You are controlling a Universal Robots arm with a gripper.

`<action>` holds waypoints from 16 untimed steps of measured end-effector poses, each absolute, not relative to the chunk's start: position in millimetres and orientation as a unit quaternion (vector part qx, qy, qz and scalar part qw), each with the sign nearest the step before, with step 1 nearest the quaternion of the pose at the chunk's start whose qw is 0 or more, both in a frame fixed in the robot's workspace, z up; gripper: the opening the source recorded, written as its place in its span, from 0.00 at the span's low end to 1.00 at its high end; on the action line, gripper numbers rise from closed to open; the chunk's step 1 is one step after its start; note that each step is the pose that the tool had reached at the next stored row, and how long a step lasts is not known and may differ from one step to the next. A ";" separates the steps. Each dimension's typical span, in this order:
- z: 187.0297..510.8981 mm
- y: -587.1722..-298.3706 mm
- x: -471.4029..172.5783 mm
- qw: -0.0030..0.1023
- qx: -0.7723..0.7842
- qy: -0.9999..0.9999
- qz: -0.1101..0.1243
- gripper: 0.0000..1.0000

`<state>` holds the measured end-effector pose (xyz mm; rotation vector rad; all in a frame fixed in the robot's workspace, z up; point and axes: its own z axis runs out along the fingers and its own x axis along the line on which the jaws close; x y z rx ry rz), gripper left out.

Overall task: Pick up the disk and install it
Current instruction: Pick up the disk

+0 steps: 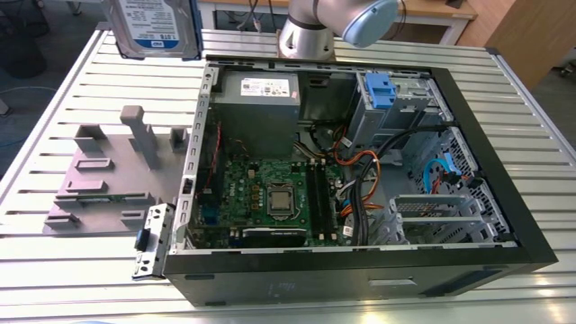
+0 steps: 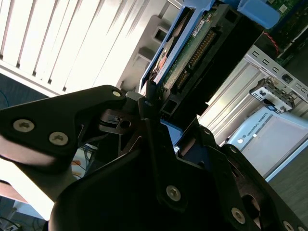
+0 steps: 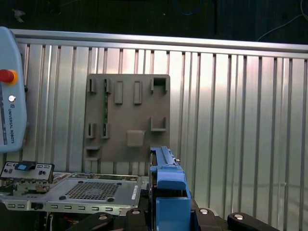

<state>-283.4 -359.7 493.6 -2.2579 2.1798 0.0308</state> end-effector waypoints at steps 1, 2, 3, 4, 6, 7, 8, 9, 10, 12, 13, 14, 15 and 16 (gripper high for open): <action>493.7 -359.7 -283.0 0.002 -0.719 0.695 0.010 0.36; 493.7 -359.7 -282.5 0.001 -0.719 0.695 0.010 0.36; 493.7 -359.7 -282.1 0.001 -0.719 0.695 0.010 0.36; 493.7 -359.7 -281.7 0.001 -0.719 0.695 0.010 0.36; 493.7 -359.7 -280.9 0.001 -0.719 0.695 0.010 0.36; 493.7 -359.7 -280.5 0.001 -0.719 0.695 0.010 0.36; 493.7 -359.7 -280.1 0.001 -0.719 0.695 0.010 0.36; 493.7 -359.7 -279.7 0.001 -0.719 0.695 0.010 0.36; 493.7 -359.7 -279.3 0.001 -0.719 0.695 0.010 0.36; 493.7 -359.7 -278.5 0.001 -0.719 0.695 0.010 0.36; 493.7 -359.7 -278.0 0.001 -0.719 0.695 0.010 0.36; 493.7 -359.7 -277.6 0.001 -0.719 0.695 0.010 0.36; 493.7 -359.7 -277.2 0.001 -0.719 0.695 0.010 0.36; 493.7 -359.7 -276.8 0.002 -0.719 0.695 0.010 0.36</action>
